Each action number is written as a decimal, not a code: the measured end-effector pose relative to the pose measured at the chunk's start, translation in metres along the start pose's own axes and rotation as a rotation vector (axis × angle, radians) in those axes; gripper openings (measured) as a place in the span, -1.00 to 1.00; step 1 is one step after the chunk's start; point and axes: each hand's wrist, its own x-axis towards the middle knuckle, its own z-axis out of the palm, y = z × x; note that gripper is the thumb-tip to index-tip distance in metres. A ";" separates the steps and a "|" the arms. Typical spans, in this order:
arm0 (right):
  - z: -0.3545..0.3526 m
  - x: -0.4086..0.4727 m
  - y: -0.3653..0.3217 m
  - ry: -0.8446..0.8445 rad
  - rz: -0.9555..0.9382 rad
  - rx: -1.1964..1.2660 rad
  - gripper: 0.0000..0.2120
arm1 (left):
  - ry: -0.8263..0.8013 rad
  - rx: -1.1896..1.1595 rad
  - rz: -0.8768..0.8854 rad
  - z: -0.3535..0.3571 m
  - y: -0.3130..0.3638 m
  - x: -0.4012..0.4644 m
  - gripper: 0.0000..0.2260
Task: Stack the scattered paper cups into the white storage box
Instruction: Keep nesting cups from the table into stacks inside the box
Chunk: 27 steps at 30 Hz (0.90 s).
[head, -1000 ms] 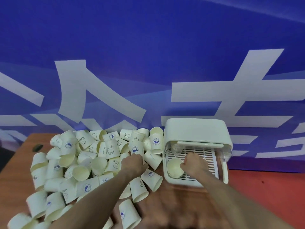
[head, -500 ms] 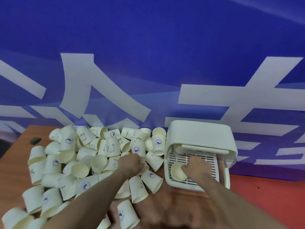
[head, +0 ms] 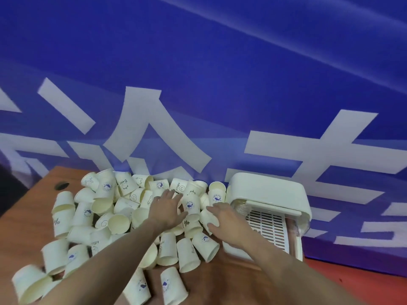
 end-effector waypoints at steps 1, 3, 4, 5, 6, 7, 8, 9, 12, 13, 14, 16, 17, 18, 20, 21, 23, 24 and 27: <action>-0.002 0.005 -0.004 -0.004 -0.011 -0.004 -0.41 | -0.004 0.002 -0.001 -0.002 -0.004 0.000 -0.33; -0.006 0.019 -0.011 0.002 -0.024 -0.036 -0.32 | -0.005 0.015 -0.002 -0.008 -0.012 -0.001 -0.26; -0.008 0.026 -0.013 0.010 -0.023 -0.051 -0.30 | -0.011 0.020 -0.002 -0.011 -0.016 0.000 -0.24; -0.010 0.033 -0.016 0.012 -0.013 -0.060 -0.29 | -0.021 0.018 -0.003 -0.015 -0.019 0.001 -0.23; -0.013 0.039 -0.017 0.007 0.003 -0.065 -0.28 | -0.036 0.011 -0.004 -0.017 -0.021 0.003 -0.22; -0.015 0.046 -0.018 -0.003 0.017 -0.073 -0.28 | -0.050 0.005 -0.003 -0.020 -0.025 0.006 -0.21; -0.017 0.052 -0.020 -0.012 0.034 -0.080 -0.28 | -0.063 0.006 -0.001 -0.021 -0.028 0.010 -0.21; -0.019 0.058 -0.021 -0.021 0.052 -0.086 -0.28 | -0.070 0.012 0.004 -0.022 -0.030 0.014 -0.21; -0.024 0.074 -0.023 -0.052 0.103 -0.087 -0.27 | -0.076 0.017 0.016 -0.022 -0.033 0.033 -0.20; -0.024 0.079 -0.023 -0.060 0.115 -0.085 -0.27 | -0.079 0.014 0.022 -0.021 -0.032 0.039 -0.20; -0.023 0.084 -0.023 -0.066 0.125 -0.086 -0.27 | -0.083 0.008 0.030 -0.019 -0.030 0.046 -0.20; -0.021 0.095 -0.023 -0.079 0.139 -0.090 -0.27 | -0.097 -0.001 0.047 -0.014 -0.025 0.058 -0.19; -0.019 0.101 -0.022 -0.088 0.142 -0.094 -0.27 | -0.105 -0.013 0.053 -0.011 -0.024 0.064 -0.18; -0.016 0.107 -0.020 -0.099 0.146 -0.099 -0.29 | -0.114 -0.029 0.057 -0.007 -0.022 0.070 -0.18; -0.010 0.120 -0.017 -0.109 0.151 -0.108 -0.36 | -0.129 -0.059 0.062 0.001 -0.021 0.080 -0.18; -0.007 0.125 -0.015 -0.099 0.154 -0.119 -0.42 | -0.131 -0.068 0.064 0.005 -0.021 0.083 -0.19; -0.002 0.139 -0.012 -0.072 0.167 -0.155 -0.57 | -0.132 -0.084 0.066 0.013 -0.021 0.092 -0.20; 0.001 0.146 -0.010 -0.062 0.175 -0.170 -0.63 | -0.132 -0.091 0.066 0.018 -0.022 0.096 -0.22; 0.008 0.165 -0.005 -0.037 0.191 -0.177 -0.70 | -0.114 -0.134 0.053 0.032 -0.025 0.111 -0.25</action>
